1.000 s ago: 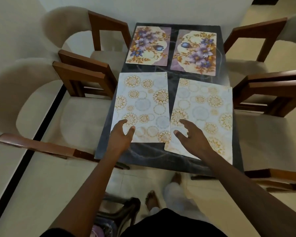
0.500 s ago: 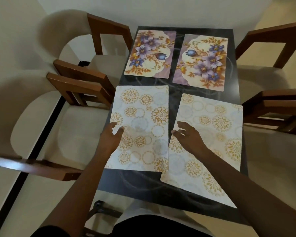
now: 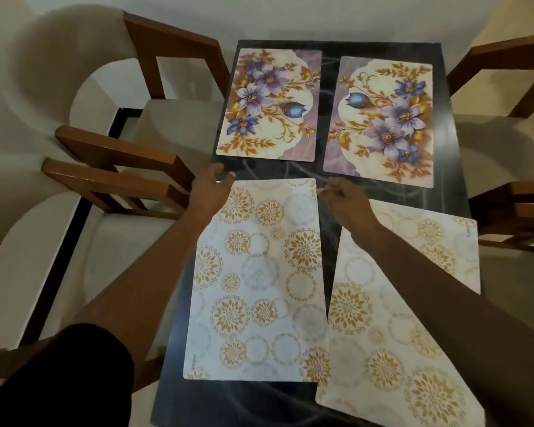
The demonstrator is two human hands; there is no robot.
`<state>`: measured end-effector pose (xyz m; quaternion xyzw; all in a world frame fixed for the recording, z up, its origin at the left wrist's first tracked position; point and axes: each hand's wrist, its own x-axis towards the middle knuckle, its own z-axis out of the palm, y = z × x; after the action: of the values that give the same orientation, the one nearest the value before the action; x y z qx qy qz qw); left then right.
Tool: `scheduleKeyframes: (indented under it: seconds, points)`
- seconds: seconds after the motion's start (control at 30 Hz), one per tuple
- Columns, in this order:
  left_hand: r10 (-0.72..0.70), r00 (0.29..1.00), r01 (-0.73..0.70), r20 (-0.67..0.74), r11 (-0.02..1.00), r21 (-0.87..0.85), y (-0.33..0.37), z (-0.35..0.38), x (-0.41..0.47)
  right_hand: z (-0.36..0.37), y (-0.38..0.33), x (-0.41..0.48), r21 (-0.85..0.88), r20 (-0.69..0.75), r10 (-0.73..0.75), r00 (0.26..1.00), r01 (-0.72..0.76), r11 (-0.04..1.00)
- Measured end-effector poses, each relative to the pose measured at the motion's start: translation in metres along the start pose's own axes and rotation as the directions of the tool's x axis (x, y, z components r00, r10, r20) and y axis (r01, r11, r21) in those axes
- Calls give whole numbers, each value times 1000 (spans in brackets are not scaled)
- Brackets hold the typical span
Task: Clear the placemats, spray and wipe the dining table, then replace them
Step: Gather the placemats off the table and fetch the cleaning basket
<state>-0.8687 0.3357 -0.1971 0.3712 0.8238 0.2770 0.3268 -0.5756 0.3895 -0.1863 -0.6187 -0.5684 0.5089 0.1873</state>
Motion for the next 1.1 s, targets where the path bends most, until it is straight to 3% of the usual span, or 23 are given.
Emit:
scheduleKeyframes:
  seconds: [0.17, 0.3, 0.37, 0.53, 0.63, 0.83, 0.93, 1.1]
  points:
    - [-57, 998, 56, -5, 996, -76, 17, -1, 77, 18, -23, 81, -2, -65, -12, 998, 12, 1000]
    - [-145, 989, 145, 15, 971, -188, 21, 4, 119, 28, -26, 133, 43, -95, 63, 994, -59, 997]
    - [-216, 976, 212, 14, 940, -268, 21, 6, 133, 34, -22, 152, 145, -79, 132, 988, -120, 982]
    - [-322, 947, 302, 7, 880, -366, 22, 7, 151, 46, -31, 156, 237, -125, 224, 966, -190, 953]
    - [-349, 937, 325, 16, 854, -406, 16, 4, 153, 50, -36, 154, 267, -119, 199, 973, -162, 950]
    - [-343, 937, 326, 58, 805, -496, 6, -14, 129, 38, -38, 124, 549, -70, 311, 948, -224, 805]
    - [-307, 946, 314, 104, 786, -532, -8, -30, 105, 29, -11, 71, 466, 14, 279, 960, -253, 848]
    - [-297, 939, 343, 174, 852, -395, -41, -28, 38, 20, 65, -50, 392, 150, 308, 940, -342, 854]
